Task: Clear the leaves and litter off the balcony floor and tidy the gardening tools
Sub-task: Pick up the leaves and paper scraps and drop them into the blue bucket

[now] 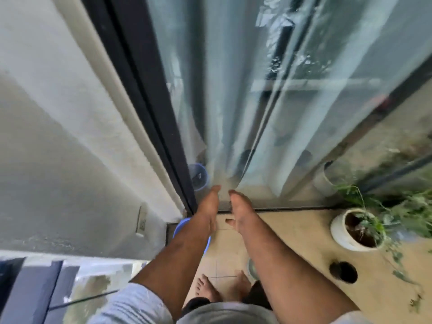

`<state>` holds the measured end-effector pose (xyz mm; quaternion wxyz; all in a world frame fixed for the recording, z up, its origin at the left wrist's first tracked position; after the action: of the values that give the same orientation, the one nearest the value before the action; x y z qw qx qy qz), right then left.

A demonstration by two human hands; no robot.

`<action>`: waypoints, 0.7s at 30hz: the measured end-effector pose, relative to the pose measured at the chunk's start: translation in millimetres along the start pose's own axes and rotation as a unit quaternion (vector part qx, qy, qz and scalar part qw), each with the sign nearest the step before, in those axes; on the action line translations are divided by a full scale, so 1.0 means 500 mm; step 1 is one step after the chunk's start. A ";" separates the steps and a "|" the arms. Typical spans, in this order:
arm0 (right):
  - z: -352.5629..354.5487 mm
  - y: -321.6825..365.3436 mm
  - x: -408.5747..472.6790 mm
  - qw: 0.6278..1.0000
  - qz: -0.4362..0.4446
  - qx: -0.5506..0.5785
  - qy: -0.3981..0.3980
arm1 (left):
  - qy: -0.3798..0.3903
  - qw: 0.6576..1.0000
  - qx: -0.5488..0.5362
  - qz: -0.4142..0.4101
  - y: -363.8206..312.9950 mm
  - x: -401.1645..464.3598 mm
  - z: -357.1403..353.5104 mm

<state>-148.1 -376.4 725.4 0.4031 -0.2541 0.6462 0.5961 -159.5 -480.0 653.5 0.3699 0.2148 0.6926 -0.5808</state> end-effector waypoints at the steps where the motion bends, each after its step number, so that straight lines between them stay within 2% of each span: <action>1: 0.029 0.010 -0.018 1.000 0.001 0.013 -0.019 | 0.008 1.000 0.023 0.004 0.008 0.010 -0.020; 4: 0.142 0.045 -0.060 0.997 0.023 0.062 -0.049 | 0.053 0.997 0.053 0.011 -0.005 -0.014 -0.125; 6: 0.230 0.048 -0.060 0.992 0.037 0.093 -0.073 | 0.090 0.991 0.097 0.006 -0.037 -0.115 -0.210; 11: 0.462 0.020 -0.083 0.971 0.070 0.187 -0.133 | 0.129 0.962 0.241 -0.025 -0.031 -0.292 -0.402; 16: 0.716 -0.074 -0.185 0.943 0.078 0.263 -0.189 | 0.219 0.925 0.310 -0.030 0.085 -0.439 -0.612; 21: 0.938 -0.183 -0.277 0.901 0.072 0.319 -0.284 | 0.296 0.885 0.358 -0.040 0.218 -0.581 -0.779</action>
<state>104.0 45.2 804.5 0.5851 0.1158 0.6763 0.4323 1.4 -40.9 824.5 0.0219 0.4664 0.5231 -0.7130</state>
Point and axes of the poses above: each hand's wrist, its own x-axis towards the middle knuckle, its own z-axis out of the back of the hand, y = z × x, the point moved 4 cm from there along x, towards the middle knuckle, and after that the axes turned 2 degrees about -y, right-handed, at the moved point
